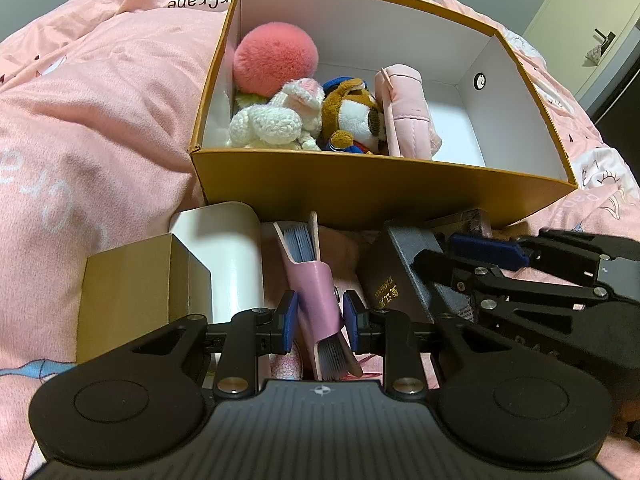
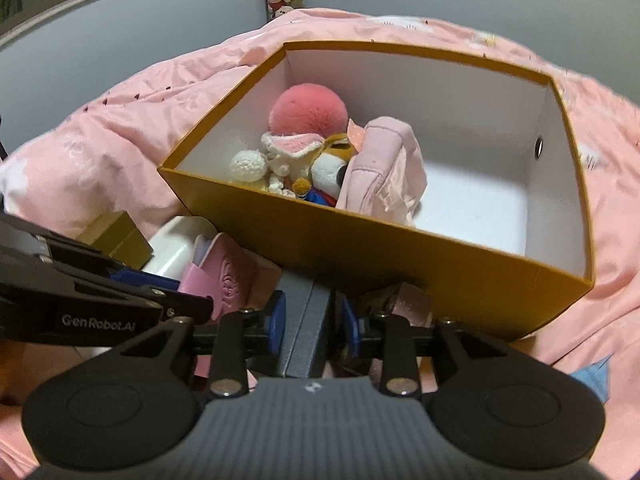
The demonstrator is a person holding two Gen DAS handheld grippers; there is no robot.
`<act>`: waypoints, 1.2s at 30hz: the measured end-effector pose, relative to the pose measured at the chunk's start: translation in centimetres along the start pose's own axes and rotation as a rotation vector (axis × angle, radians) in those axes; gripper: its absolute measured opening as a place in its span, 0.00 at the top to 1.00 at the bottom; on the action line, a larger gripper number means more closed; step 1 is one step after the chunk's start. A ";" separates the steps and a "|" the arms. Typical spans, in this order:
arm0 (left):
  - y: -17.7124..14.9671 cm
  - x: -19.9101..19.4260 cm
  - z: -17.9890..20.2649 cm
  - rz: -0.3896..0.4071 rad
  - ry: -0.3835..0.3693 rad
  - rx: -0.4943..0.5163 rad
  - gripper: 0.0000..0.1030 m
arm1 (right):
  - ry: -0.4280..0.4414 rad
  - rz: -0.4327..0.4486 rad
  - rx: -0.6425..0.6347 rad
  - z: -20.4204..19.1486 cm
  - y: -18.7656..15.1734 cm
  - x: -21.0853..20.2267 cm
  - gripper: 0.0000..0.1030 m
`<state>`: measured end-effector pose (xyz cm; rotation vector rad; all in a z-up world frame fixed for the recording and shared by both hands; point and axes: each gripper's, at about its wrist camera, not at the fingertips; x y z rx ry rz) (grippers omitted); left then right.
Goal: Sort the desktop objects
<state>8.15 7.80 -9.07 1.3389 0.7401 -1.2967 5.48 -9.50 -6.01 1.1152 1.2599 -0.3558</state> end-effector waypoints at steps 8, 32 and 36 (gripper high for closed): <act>0.0 0.2 0.0 -0.008 -0.003 -0.001 0.72 | 0.099 -0.056 0.067 0.6 0.2 0.6 0.57; -0.3 0.8 0.4 -0.029 0.025 0.008 0.73 | 0.029 -0.138 0.053 0.4 0.6 1.8 0.65; -0.4 0.4 0.3 -0.010 0.021 -0.003 0.76 | 0.034 -0.115 0.051 0.8 0.5 0.6 0.65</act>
Point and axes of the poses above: each gripper's, at about its wrist camera, not at the fingertips, and x roughly the way its jaws point, z to its right, y to its top, and after that the axes turned 13 degrees about -z, right-handed
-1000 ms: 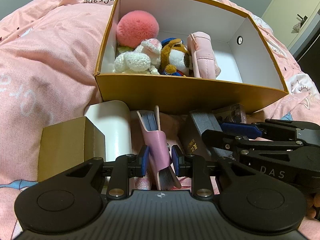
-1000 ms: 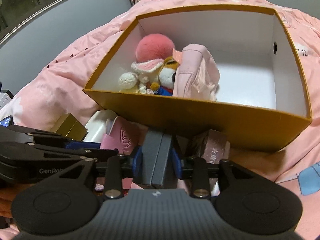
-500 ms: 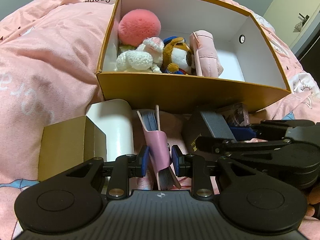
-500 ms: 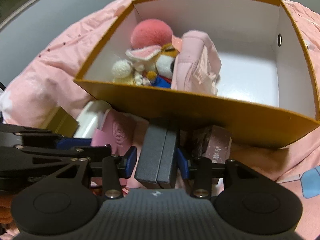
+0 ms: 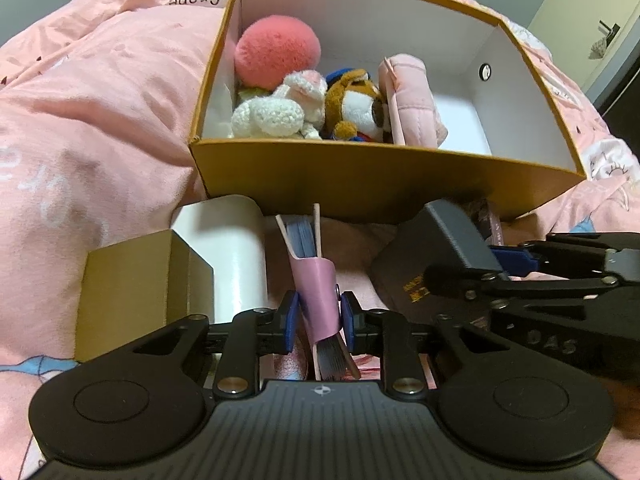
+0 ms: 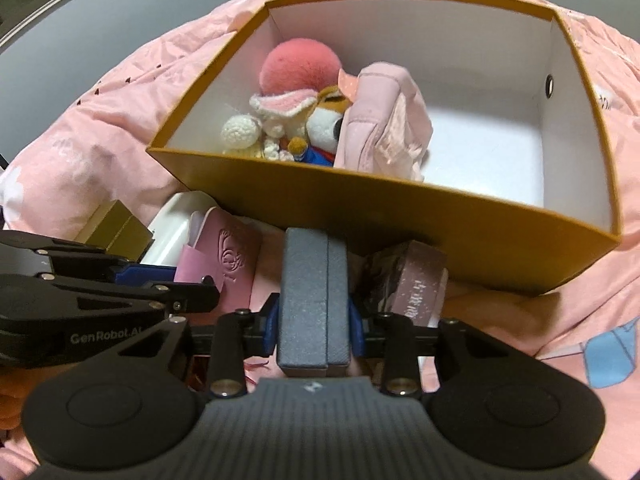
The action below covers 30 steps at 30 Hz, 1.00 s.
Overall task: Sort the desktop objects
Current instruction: 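Lift the hairbrush with the left gripper while the right gripper carries the gray case over the box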
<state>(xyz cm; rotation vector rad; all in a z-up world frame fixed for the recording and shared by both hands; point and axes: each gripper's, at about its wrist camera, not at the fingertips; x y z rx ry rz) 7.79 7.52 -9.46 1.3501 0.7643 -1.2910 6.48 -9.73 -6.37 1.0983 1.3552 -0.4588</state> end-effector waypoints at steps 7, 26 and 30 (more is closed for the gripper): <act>0.0 -2.8 0.4 0.060 -0.026 0.003 0.76 | 0.049 0.069 0.017 1.3 0.2 -3.7 0.65; 3.5 -10.8 3.5 0.191 -0.244 0.095 0.77 | 0.100 0.303 0.061 4.5 1.9 -12.3 0.65; 5.2 -11.7 3.6 0.251 -0.255 0.099 0.77 | 0.071 0.331 0.073 5.5 2.5 -12.8 0.65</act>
Point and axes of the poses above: each gripper's, at about its wrist camera, not at the fingertips, and x roughly the way its jaws point, z to its right, y to its top, and after that the axes turned 13 degrees about -z, right-handed
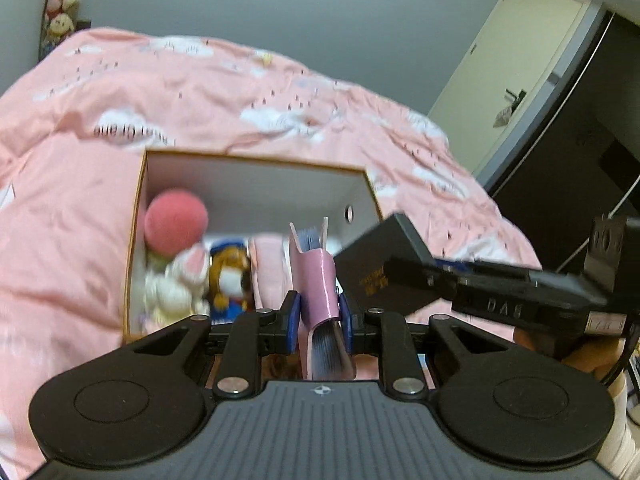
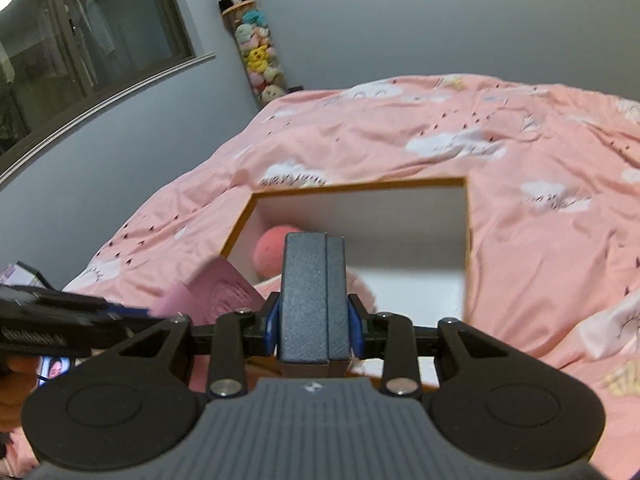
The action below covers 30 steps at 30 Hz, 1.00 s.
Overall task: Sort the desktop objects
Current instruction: 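Lift the hairbrush with the left gripper while the right gripper carries the gray case over the box, then lower the hairbrush into the box with the left gripper while the right gripper lowers the gray case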
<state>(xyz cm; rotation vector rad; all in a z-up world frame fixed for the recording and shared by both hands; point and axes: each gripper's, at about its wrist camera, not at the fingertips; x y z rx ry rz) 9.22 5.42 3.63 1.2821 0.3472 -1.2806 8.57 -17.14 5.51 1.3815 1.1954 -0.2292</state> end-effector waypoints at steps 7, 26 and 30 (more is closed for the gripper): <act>3.4 2.8 -0.8 0.036 -0.056 -0.053 0.77 | -0.070 0.012 0.052 2.1 1.5 1.9 0.65; 3.4 13.8 -0.7 -0.116 0.025 -0.039 0.77 | -0.166 -0.113 0.079 4.5 1.1 8.8 0.65; 2.8 14.4 -0.9 -0.110 0.044 -0.037 0.77 | -0.176 -0.129 0.083 4.7 1.3 9.6 0.65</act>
Point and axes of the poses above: each gripper's, at about its wrist camera, not at the fingertips, and x roughly the way its jaws point, z to its right, y to its top, and after that the axes turned 13 degrees about -z, right-handed
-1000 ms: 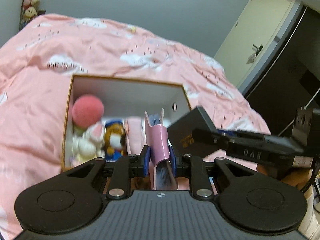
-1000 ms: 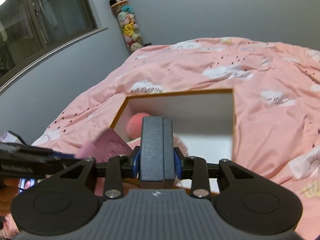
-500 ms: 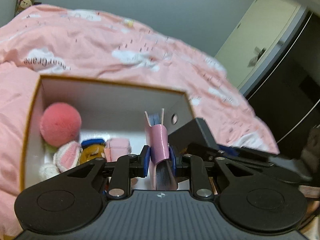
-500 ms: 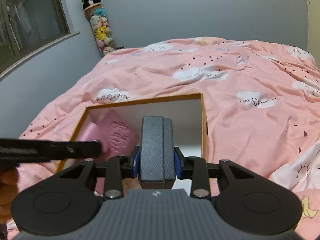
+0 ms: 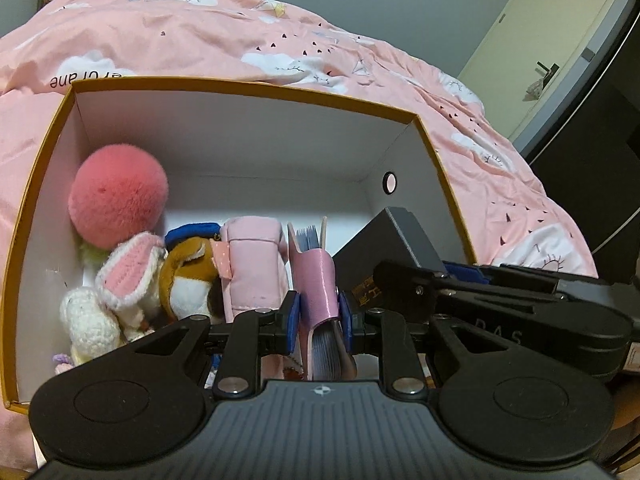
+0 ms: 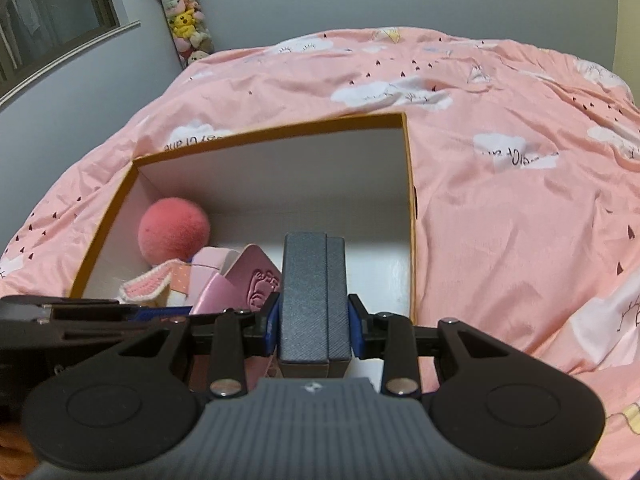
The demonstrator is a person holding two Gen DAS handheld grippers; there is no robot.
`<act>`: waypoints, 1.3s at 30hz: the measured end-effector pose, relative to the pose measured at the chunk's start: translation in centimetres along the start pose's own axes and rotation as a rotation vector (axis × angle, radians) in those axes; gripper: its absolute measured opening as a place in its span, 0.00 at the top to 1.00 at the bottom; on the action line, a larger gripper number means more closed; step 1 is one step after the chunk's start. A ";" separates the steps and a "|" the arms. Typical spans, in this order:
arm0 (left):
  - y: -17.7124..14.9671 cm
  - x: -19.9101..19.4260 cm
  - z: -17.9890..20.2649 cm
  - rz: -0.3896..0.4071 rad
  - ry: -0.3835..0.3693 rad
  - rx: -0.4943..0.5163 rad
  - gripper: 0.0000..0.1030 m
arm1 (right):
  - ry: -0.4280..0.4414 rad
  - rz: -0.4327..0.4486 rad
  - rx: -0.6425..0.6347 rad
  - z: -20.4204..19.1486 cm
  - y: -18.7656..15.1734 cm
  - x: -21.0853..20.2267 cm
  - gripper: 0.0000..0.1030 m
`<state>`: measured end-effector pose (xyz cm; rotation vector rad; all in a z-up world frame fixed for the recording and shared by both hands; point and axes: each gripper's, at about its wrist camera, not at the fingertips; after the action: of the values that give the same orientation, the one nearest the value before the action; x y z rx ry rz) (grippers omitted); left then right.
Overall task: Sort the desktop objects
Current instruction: 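Lower the hairbrush into the box with the left gripper while the right gripper lowers the gray case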
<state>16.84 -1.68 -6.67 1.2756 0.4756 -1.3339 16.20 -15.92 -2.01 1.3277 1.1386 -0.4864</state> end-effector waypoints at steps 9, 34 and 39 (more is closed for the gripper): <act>-0.2 -0.7 -0.3 0.019 -0.010 0.020 0.76 | -0.008 -0.008 -0.024 -0.6 0.2 0.4 0.65; -2.3 -1.7 -4.0 -0.022 -0.018 -0.059 0.75 | -0.164 -0.160 -0.075 -3.9 0.0 3.8 0.62; -2.5 -1.4 -4.2 -0.019 -0.046 -0.064 0.75 | -0.116 -0.204 -0.029 -3.2 0.5 3.7 0.61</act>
<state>15.91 3.18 -7.77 1.1884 0.4954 -1.3511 17.03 -11.67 -4.44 1.1483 1.1852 -0.6846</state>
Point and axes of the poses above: each gripper's, at about its wrist camera, not at the fingertips, and x roughly the way its jaws point, z to its right, y to its top, and after that the axes turned 13 degrees about -z, right-handed
